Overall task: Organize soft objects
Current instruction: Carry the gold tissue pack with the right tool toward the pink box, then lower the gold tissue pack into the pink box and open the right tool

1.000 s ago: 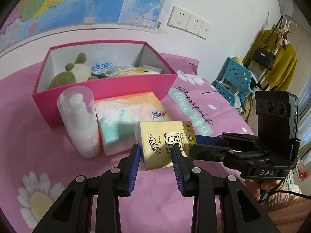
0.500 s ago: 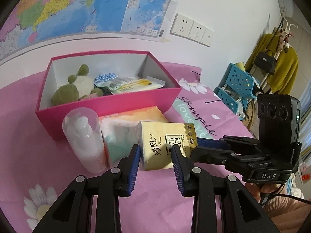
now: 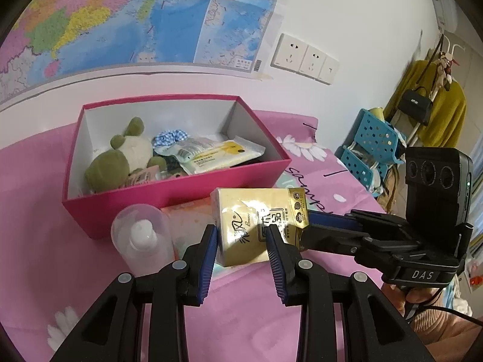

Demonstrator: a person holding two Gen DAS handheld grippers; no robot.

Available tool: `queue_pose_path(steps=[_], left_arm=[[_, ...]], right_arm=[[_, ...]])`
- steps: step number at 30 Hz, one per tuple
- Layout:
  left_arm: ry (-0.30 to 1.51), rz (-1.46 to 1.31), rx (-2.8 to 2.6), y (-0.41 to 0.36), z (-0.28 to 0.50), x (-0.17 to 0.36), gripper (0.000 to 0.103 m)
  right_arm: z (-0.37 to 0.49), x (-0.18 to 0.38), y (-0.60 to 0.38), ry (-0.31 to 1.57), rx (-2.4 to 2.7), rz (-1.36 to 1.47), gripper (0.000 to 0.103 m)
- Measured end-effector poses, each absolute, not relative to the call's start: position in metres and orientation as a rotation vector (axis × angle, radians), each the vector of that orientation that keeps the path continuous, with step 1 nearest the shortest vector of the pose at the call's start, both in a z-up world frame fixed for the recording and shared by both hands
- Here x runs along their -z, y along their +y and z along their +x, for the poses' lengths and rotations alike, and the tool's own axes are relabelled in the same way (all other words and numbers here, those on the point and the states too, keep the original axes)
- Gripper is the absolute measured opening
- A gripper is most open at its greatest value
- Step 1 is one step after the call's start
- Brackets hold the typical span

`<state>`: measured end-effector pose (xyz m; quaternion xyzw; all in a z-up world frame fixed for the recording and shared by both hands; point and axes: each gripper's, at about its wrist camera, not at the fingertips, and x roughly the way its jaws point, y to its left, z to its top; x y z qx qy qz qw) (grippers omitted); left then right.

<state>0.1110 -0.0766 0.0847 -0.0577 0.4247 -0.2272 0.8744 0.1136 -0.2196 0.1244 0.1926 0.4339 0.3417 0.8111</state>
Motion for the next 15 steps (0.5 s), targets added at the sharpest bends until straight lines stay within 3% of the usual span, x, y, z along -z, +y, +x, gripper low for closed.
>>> queue_pose_path(steps=[15], left_arm=[[0.879,-0.119,0.454,-0.071,0.128,-0.089,0.033]], right_arm=[[0.133,-0.136,-0.214,0.879,-0.740,0.389,0.029]])
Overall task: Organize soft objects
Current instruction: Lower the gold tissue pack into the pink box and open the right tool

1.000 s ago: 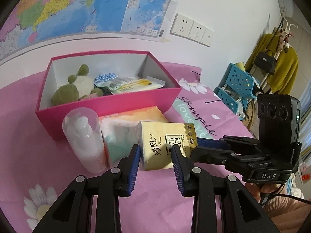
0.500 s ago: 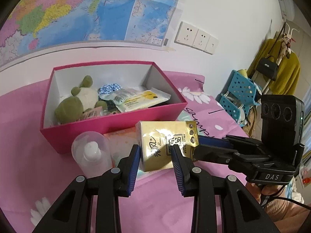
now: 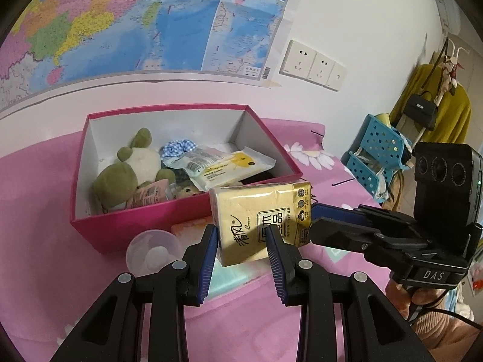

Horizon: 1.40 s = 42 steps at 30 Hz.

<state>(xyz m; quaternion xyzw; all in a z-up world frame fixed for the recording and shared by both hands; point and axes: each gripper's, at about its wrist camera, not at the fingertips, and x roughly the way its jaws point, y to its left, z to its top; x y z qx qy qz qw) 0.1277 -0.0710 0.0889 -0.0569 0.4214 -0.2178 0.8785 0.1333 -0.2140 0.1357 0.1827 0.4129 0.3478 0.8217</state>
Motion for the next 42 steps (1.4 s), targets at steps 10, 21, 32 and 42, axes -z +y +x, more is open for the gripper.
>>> queue_pose_path(steps=[10,21,32,42], left_arm=[[0.883,-0.122,0.446,-0.069,0.138,-0.091,0.033],[0.887,-0.101,0.419,-0.066,0.160,-0.096,0.033],[0.891,-0.083,0.379,-0.059,0.181,-0.101,0.033],[0.920,-0.082,0.351,-0.053,0.203,-0.098,0.033]], right_arm=[[0.142,-0.137,-0.212,0.869,-0.741,0.381,0.029],[0.169,-0.132,-0.212,0.874,-0.749,0.418,0.029],[0.195,-0.126,-0.204,0.890,-0.745,0.436,0.029],[0.218,-0.115,-0.195,0.918,-0.719,0.437,0.029]])
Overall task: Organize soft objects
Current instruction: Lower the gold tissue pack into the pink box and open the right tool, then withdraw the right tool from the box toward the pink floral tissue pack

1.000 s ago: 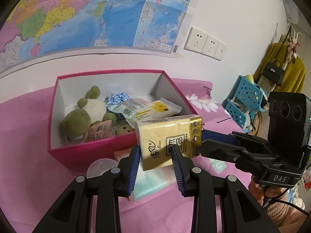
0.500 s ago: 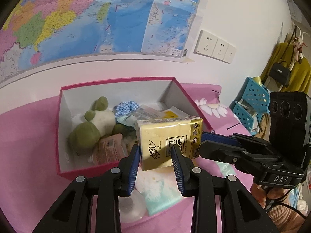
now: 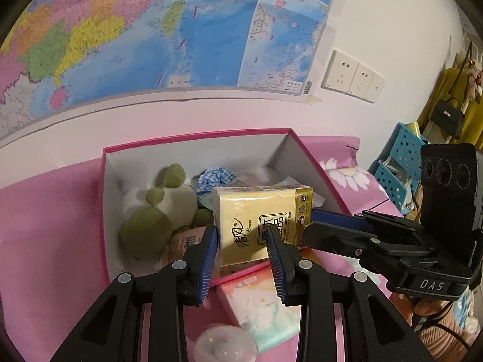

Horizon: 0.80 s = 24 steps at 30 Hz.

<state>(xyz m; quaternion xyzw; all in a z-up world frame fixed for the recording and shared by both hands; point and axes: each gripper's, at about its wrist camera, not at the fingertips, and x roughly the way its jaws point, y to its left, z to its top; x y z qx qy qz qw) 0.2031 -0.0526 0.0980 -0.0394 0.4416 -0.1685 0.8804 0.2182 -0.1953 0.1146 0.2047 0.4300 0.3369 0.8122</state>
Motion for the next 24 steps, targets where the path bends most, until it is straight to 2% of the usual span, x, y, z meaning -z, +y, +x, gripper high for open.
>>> queue_pose_path(steps=[17,24], left_arm=[[1.035,-0.189,0.319,-0.035,0.240,-0.065,0.033],[0.979,-0.196,0.271,-0.020,0.229,-0.070,0.033]], right_arm=[[0.246,-0.084,-0.181,0.990,-0.663,0.467,0.029],[0.233,-0.094,-0.190,0.960,-0.642,0.452,0.029]])
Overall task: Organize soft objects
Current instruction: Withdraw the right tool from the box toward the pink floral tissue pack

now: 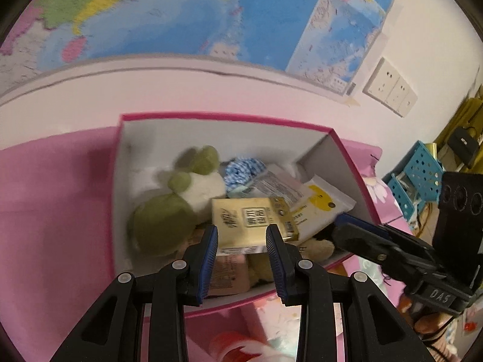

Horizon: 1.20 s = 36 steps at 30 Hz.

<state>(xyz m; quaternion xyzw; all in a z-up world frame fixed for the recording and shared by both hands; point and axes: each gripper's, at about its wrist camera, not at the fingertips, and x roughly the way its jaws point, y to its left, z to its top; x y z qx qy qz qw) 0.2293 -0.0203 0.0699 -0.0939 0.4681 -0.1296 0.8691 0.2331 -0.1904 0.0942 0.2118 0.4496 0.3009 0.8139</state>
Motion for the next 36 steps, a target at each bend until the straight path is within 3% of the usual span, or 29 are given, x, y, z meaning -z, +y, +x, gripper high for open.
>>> queue_pose_path(steps=[8,12,23,36], left_arm=[[0.858,-0.186,0.260,0.004,0.179,-0.091,0.034],[0.832,-0.174,0.280,0.013,0.139,-0.093,0.037],[1.009,-0.202,0.274,0.028,0.034,-0.031,0.039],[1.008,-0.271,0.308,0.035,-0.048,-0.023,0.041]], right_arm=[[0.198,-0.109,-0.194,0.936,-0.699,0.420,0.029],[0.170,-0.114,-0.189,0.936,-0.778,0.394,0.036],[0.104,-0.087,-0.147,1.079,-0.971,0.326,0.043],[0.078,-0.057,-0.091,1.201,-1.100,0.338,0.043]])
